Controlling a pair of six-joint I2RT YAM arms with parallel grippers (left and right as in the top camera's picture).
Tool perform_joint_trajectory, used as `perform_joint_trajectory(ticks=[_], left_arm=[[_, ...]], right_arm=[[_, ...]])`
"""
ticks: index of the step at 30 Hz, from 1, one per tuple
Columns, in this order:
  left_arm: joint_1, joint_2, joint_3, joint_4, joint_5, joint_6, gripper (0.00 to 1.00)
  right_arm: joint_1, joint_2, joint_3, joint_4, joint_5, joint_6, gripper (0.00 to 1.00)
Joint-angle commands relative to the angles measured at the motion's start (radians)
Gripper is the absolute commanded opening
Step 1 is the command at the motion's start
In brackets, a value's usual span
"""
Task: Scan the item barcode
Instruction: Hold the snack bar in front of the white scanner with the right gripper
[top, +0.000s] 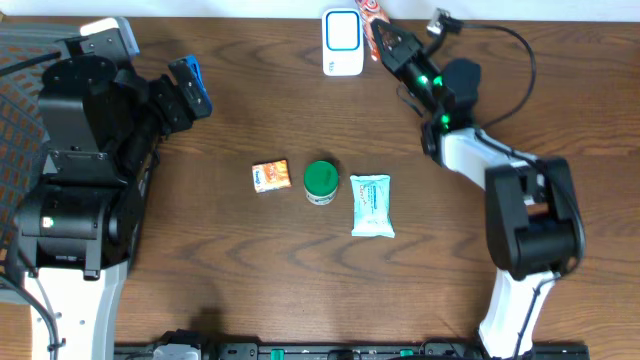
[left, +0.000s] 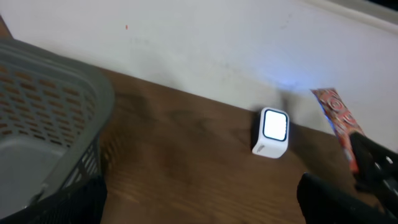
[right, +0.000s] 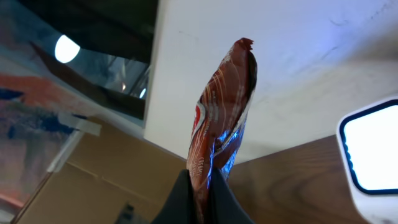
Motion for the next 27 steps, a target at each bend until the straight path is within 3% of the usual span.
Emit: perform_joint_trajectory(ticks=[1,16,27], left_arm=[[0.005,0.010,0.011,-0.008,-0.014,0.010,0.98],[0.005,0.013,0.011,-0.011,-0.014,0.010,0.98],[0.005,0.013,0.011,-0.012,-0.014,0.010,0.98]], right_arm=[[-0.007,0.108,0.113,-0.058,-0.048,0.013,0.01],[0.000,0.333,0.163,-0.143,-0.029,-0.005,0.01],[-0.033,0.311,0.169,-0.157,-0.166,-0.117,0.01]])
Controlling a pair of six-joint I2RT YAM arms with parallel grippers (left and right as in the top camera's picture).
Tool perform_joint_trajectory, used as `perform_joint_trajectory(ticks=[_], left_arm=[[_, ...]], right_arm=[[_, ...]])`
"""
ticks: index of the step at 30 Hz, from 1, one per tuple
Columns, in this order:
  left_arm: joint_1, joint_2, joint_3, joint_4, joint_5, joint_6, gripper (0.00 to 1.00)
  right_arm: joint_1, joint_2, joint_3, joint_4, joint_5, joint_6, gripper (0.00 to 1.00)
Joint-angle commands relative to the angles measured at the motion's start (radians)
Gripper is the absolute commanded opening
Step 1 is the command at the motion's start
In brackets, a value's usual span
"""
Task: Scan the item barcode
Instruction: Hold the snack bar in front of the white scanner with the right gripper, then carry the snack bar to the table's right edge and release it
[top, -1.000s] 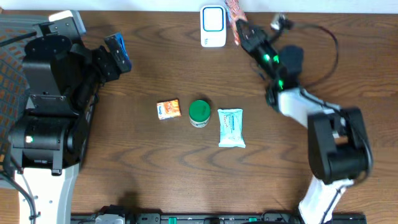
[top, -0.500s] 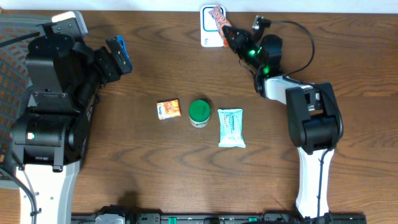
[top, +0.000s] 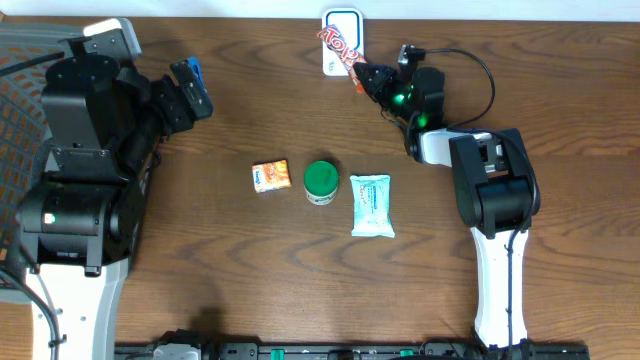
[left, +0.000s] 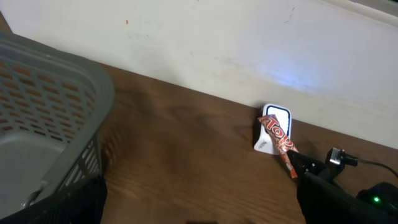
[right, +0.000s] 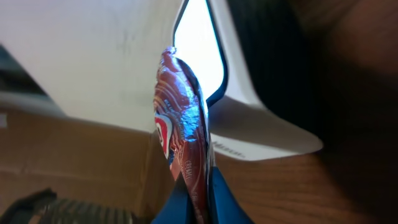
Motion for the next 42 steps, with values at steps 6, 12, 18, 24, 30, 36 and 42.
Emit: perform_joint_trajectory(ticks=[6,12,18,24,30,36,42], left_arm=[[0.005,0.005,0.011,-0.002,-0.014,0.010,0.98],[0.005,0.005,0.011,-0.002,-0.013,0.010,0.98],[0.005,0.005,0.011,-0.003,-0.013,0.010,0.98],[0.005,0.005,0.011,-0.006,-0.013,0.009,0.98],[0.005,0.005,0.011,-0.012,-0.013,0.009,0.98],[0.005,0.005,0.011,-0.032,-0.013,0.009,0.98],[0.005,0.005,0.011,-0.044,-0.013,0.009,0.98]], right_arm=[[-0.077,-0.153,0.023,-0.134,-0.160,-0.164,0.01],[-0.124,-0.397,0.023,-0.621,-0.002,-0.482,0.01],[-0.187,-0.647,0.023,-1.133,0.440,-0.724,0.01],[-0.365,-0.749,0.023,-1.415,0.617,-0.843,0.01],[-0.576,-0.727,-0.004,-1.521,0.812,-0.887,0.01],[-0.727,-0.661,-0.012,-1.510,0.808,-0.980,0.01],[-0.814,-0.605,-0.012,-1.431,0.377,-1.006,0.01]])
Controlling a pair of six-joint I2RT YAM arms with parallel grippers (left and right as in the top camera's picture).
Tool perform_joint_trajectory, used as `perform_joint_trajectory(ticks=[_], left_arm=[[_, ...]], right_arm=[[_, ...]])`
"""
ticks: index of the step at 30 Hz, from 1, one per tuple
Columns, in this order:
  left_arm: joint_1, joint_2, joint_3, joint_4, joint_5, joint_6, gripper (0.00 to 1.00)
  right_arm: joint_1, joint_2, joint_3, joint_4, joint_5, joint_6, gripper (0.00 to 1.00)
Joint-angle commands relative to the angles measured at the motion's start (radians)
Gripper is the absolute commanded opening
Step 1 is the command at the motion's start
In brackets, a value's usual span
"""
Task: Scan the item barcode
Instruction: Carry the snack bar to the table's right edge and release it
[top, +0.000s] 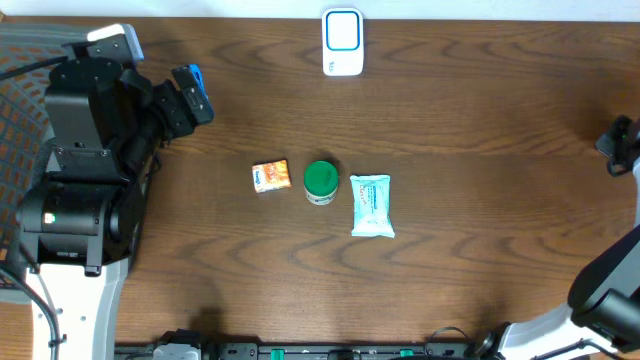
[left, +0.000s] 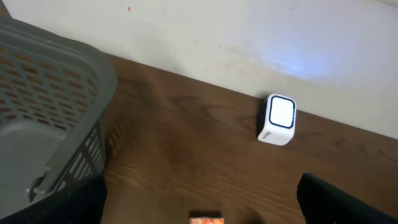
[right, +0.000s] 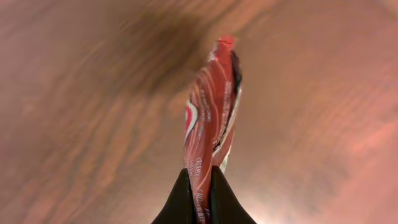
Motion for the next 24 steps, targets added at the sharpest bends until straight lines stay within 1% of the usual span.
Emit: perform_joint_trajectory(ticks=[1,7,9,12,13,14,15,19,22,24], left_arm=[[0.005,0.005,0.011,-0.002,-0.013,0.009,0.98],[0.005,0.006,0.011,-0.001,-0.013,0.009,0.98],[0.005,0.006,0.011,-0.001,-0.013,0.009,0.98],[0.005,0.006,0.011,-0.001,-0.013,0.009,0.98],[0.005,0.006,0.011,-0.001,-0.013,0.009,0.98],[0.005,0.006,0.011,-0.001,-0.012,0.009,0.98],[0.005,0.006,0.011,-0.001,-0.013,0.009,0.98],[0.005,0.006,0.011,-0.001,-0.013,0.009,0.98],[0.005,0.006,0.011,-0.001,-0.013,0.009,0.98],[0.005,0.006,0.011,-0.001,-0.013,0.009,0.98]], right_arm=[[-0.043,0.025,-0.008,0.036,-0.294,-0.039,0.01],[-0.114,0.027,-0.010,0.020,-0.204,-0.040,0.01],[-0.136,0.027,-0.010,0.001,-0.175,-0.041,0.03],[-0.162,0.027,-0.010,-0.033,-0.127,-0.040,0.11],[-0.170,0.027,-0.010,-0.045,-0.119,-0.041,0.18],[-0.176,0.027,-0.010,-0.055,-0.116,-0.041,0.34],[-0.183,0.027,-0.010,-0.066,-0.117,-0.040,0.46],[-0.200,-0.006,-0.010,-0.078,-0.232,-0.040,0.71],[-0.199,-0.071,-0.010,-0.066,-0.298,-0.040,0.80],[-0.192,-0.128,-0.010,-0.064,-0.302,-0.040,0.91]])
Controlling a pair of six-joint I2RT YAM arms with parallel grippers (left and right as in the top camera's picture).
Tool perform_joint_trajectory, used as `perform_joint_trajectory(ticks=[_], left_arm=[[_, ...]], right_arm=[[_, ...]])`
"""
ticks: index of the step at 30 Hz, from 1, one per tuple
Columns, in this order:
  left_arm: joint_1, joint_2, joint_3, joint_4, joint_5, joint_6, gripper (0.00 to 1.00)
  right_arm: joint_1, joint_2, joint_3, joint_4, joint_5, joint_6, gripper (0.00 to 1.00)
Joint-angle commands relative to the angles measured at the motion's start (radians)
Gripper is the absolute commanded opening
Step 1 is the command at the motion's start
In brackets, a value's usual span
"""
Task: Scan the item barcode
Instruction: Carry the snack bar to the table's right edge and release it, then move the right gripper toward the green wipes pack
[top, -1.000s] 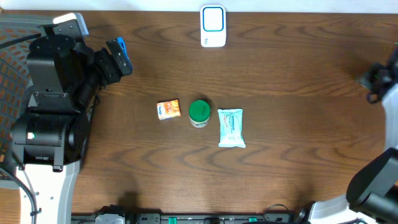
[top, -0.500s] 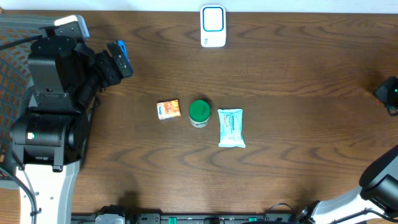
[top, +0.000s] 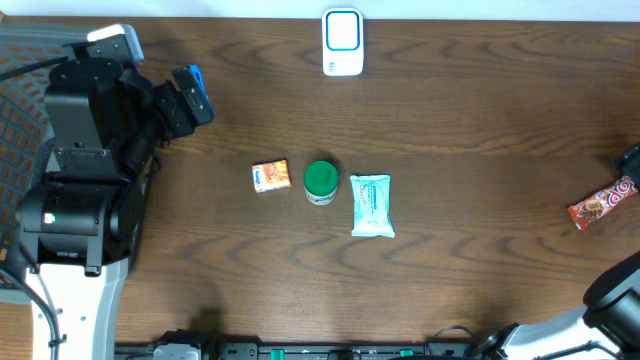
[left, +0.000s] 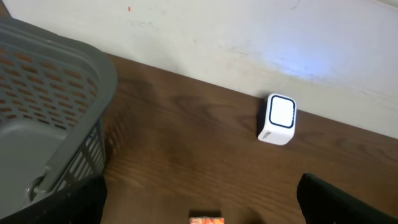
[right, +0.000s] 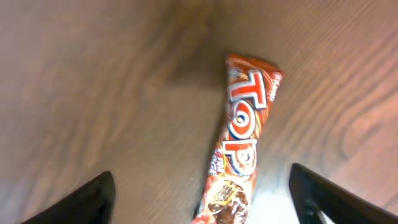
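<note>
A red "TOP" candy bar lies flat on the brown table near its right edge. In the right wrist view the bar lies between the wide-apart fingers of my open right gripper, touched by neither. The white scanner stands at the table's back edge, its lit face showing in the left wrist view. My left gripper is open and holds nothing, up at the left of the table.
A small orange box, a green-lidded jar and a pale blue wipes packet sit in a row mid-table. A grey basket stands at the far left. A white wall runs behind the scanner.
My right gripper was shut on the candy bar, held on edge above the table's right side. It is now open and the bar lies flat on the table.
My right gripper held the candy bar upright beside the scanner at the back. Then it held the bar across the scanner's face. Later the bar was in the gripper over the right side of the table, and now it lies there, let go. The left arm stayed put.
</note>
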Motion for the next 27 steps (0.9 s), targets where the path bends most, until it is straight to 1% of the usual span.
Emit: perform_joint_trajectory(ticks=[1,4,8,14,16,22,24,27], left_arm=[[0.005,0.006,0.011,0.000,-0.013,0.009,0.98],[0.005,0.006,0.011,0.000,-0.013,0.009,0.98],[0.005,0.006,0.011,0.000,-0.013,0.010,0.98],[0.005,0.006,0.011,-0.005,-0.013,0.010,0.98],[0.005,0.006,0.011,-0.009,-0.013,0.010,0.98],[0.005,0.006,0.011,-0.038,-0.013,0.010,0.98],[0.005,0.006,0.011,-0.046,-0.013,0.010,0.98],[0.005,0.006,0.011,-0.050,-0.013,0.009,0.98]], right_arm=[[0.009,-0.152,0.001,0.005,-0.069,0.000,0.99],[0.032,-0.256,0.000,-0.037,-0.092,0.000,0.99],[0.091,-0.341,0.000,-0.142,-0.208,0.000,0.99],[0.239,-0.345,-0.008,-0.275,-0.359,0.000,0.99],[0.294,-0.342,-0.016,-0.305,-0.369,0.000,0.99],[0.496,-0.342,-0.054,-0.317,-0.317,0.001,0.99],[0.560,-0.342,-0.060,-0.318,-0.233,0.006,0.99],[0.671,-0.342,-0.060,-0.319,-0.056,0.047,0.99]])
